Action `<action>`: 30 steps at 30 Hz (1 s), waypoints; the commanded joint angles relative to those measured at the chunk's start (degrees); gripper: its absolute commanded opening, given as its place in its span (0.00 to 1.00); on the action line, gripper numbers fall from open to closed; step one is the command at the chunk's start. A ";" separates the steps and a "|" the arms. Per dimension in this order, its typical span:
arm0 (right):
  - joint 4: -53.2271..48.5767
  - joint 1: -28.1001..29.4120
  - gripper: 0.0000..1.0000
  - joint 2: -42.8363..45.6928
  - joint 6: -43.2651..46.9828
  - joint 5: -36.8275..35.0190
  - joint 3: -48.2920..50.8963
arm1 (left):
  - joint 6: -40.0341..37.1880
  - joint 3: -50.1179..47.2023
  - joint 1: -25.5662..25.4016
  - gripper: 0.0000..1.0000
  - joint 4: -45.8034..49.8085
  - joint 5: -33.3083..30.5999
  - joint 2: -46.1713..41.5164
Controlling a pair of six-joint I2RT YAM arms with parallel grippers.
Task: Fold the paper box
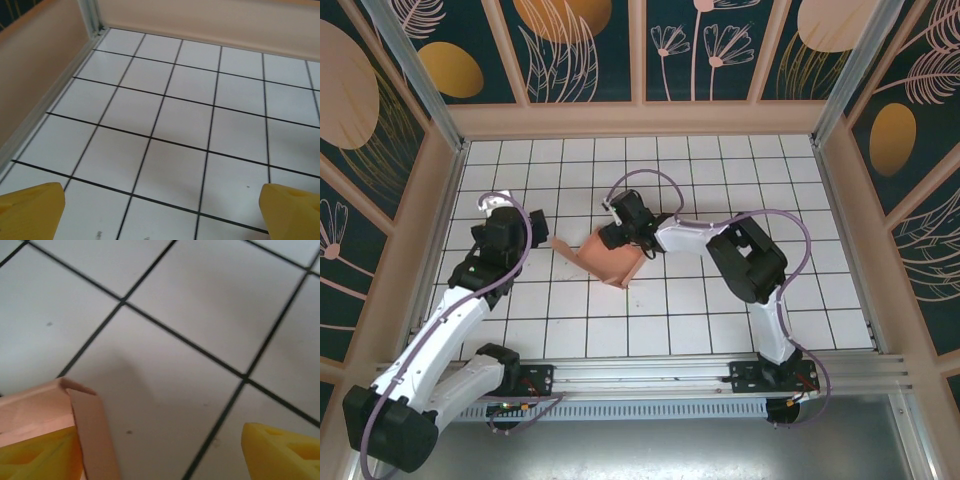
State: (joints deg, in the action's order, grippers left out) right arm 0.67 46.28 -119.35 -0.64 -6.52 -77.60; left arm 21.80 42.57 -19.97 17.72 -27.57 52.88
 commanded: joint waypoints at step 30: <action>10.59 -26.56 0.66 22.54 -18.51 13.94 23.42 | 6.11 -1.75 0.28 0.99 -22.93 21.74 17.78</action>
State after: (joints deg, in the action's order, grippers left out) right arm 9.19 22.48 -93.71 -16.99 0.47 -50.00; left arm 26.48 42.26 -19.97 -1.52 -9.02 70.06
